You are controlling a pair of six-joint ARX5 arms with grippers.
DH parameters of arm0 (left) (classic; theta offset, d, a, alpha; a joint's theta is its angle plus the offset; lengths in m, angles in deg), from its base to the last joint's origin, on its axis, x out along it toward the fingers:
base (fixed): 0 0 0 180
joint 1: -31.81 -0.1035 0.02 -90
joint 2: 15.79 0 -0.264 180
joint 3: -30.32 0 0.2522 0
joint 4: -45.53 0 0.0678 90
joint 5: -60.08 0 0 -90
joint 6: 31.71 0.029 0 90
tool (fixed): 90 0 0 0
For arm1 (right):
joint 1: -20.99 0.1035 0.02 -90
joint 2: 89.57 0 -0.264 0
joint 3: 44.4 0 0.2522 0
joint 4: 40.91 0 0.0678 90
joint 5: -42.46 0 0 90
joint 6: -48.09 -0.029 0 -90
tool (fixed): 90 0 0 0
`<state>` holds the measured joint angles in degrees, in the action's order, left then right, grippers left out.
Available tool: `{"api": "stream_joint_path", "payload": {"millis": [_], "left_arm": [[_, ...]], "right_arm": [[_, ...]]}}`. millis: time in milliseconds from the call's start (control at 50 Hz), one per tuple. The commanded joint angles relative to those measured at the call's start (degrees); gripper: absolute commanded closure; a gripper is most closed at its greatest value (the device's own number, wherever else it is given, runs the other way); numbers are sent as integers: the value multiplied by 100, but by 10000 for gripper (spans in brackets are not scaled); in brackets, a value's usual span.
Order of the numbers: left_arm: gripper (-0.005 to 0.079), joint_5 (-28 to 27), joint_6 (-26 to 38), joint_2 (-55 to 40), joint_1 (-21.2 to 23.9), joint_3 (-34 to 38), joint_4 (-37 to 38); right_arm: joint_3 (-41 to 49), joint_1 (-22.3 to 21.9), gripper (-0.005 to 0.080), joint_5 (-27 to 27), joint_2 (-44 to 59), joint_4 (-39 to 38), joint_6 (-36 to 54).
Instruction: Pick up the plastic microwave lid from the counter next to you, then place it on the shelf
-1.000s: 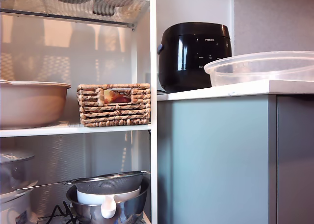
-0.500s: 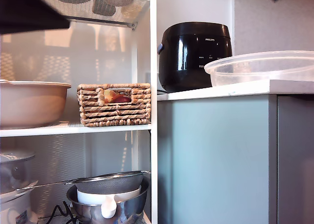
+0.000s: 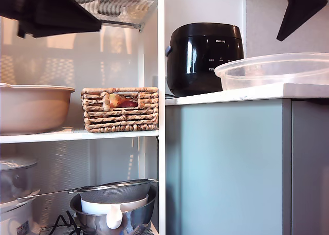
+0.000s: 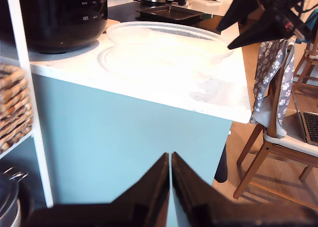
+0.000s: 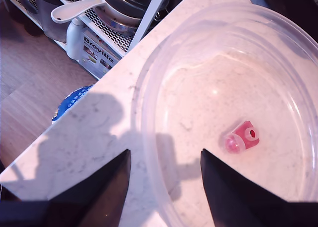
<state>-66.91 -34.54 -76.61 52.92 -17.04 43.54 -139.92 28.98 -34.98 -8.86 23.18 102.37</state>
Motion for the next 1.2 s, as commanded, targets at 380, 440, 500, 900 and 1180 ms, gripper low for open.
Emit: {"api": "stream_joint_path", "payload": {"millis": [380,440,500,900,1180], "left_arm": [[751,0,-20,-337,157,-216,-190],[751,0,-26,-337,157,-216,-186],[751,2,-68,-337,157,-216,-190],[750,37,-531,-337,157,-221,-234],[751,37,-964,-337,157,-234,-236]], "right_arm": [[-24,35,349,-118,883,9,127],[-24,37,370,-114,953,13,125],[-24,37,442,-118,966,42,125],[-26,358,763,-540,852,459,103],[-28,1021,763,-1458,334,529,96]]}}
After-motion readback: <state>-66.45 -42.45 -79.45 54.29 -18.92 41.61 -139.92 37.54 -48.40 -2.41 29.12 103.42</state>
